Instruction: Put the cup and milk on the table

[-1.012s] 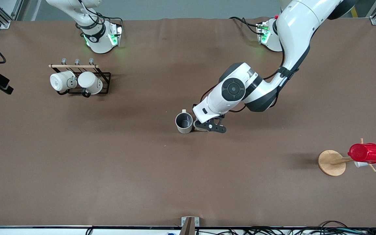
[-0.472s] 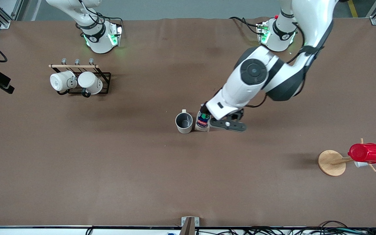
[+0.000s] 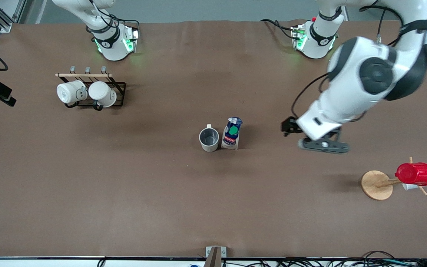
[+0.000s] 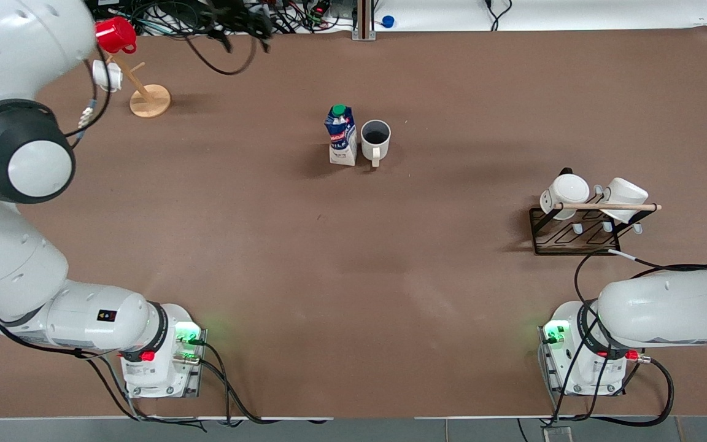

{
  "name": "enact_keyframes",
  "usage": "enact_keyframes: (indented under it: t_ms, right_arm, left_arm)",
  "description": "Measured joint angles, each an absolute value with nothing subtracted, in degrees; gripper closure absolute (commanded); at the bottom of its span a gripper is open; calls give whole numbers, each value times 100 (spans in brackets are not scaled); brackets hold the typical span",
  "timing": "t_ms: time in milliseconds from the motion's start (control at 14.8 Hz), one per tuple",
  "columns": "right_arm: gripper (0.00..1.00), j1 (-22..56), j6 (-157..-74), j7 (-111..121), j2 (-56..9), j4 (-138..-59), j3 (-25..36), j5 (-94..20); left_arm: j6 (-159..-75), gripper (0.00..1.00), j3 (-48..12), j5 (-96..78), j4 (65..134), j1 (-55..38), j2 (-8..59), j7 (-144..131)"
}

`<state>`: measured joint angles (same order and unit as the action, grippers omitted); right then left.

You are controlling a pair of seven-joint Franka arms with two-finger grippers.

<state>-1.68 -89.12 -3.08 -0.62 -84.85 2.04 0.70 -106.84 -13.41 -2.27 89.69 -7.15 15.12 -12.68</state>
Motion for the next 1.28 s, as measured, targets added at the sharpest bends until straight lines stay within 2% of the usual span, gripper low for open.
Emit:
enact_keyframes:
  t_ms: [270, 540, 1012, 1282]
  right_arm:
    - [0, -168, -8908, -303, -64, -8488, 210, 70]
    - [0, -168, -8905, -300, -70, -8492, 219, 70]
    - [0, -168, -8904, -294, -91, -8500, 224, 70]
    - [0, -168, -8903, -293, -94, -8502, 224, 70]
  left_arm:
    - [-10637, 0, -500, -327, 9160, -722, 939, -782]
    - [-10296, 0, 90, -327, 9295, -682, 403, -215]
    - [-9290, 0, 205, -157, 9347, -426, -306, 151]
    - [-9033, 0, 179, -149, 9153, -430, -302, 177]
